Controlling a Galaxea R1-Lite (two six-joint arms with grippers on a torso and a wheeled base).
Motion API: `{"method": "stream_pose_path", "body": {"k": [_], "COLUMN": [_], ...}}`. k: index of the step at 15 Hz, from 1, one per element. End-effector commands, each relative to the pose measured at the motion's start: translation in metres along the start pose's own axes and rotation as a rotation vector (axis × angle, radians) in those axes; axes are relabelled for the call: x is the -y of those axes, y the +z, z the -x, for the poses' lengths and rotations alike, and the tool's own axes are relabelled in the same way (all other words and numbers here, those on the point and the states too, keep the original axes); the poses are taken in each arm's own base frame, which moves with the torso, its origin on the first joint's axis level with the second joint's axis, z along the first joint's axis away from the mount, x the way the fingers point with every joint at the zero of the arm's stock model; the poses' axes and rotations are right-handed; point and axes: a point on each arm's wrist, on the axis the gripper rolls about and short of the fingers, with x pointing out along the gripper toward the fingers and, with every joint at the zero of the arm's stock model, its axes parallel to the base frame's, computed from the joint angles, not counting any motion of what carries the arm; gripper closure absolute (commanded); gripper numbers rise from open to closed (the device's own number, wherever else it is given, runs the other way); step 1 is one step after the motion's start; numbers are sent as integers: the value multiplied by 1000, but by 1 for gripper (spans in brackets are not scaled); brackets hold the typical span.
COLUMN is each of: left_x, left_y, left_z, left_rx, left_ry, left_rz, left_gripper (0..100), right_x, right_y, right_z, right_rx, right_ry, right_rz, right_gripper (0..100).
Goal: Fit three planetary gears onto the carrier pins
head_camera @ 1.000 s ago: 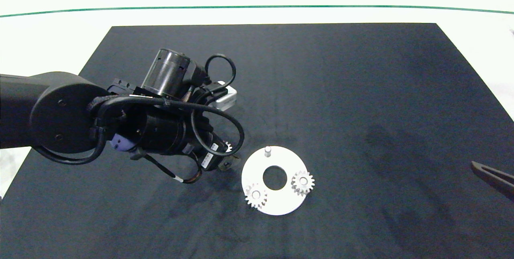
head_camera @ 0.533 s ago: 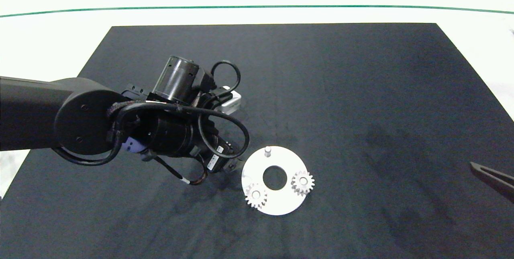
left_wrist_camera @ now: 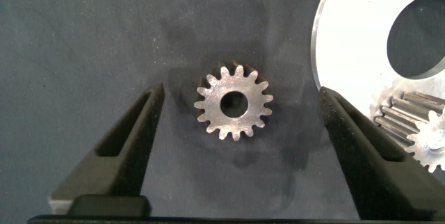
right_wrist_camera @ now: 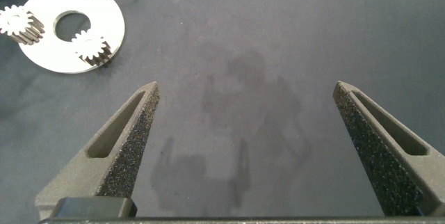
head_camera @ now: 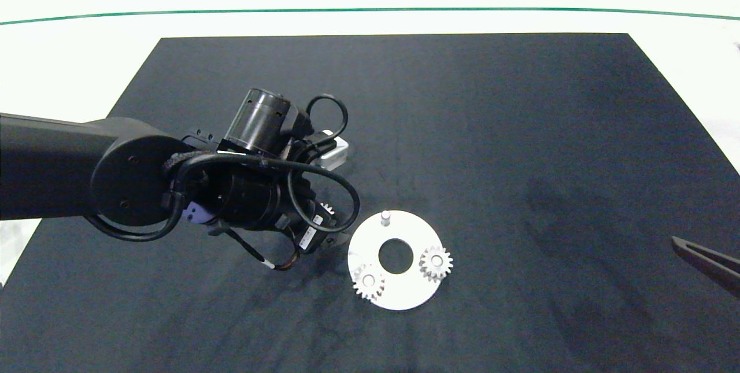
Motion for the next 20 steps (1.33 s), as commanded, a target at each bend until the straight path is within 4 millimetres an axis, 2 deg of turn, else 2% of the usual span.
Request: {"method": "stream_pose_path", "body": {"k": [1, 11, 20], "left_x": [0, 3, 3], "left_y": [0, -2, -1], "left_z": [0, -10, -4], "left_rx": [-1, -9, 2], "left_ry": [1, -8, -2], "left_rz": [-1, -6, -2], "left_gripper": [19, 40, 58], "right_x": [0, -1, -1], "right_y": [0, -1, -1], "right_z": [-1, -1, -1], "right_rx": [-4, -7, -8], "right_ry": [2, 2, 1], "right_rz": [4, 4, 5], "right_gripper": [0, 0, 0]}}
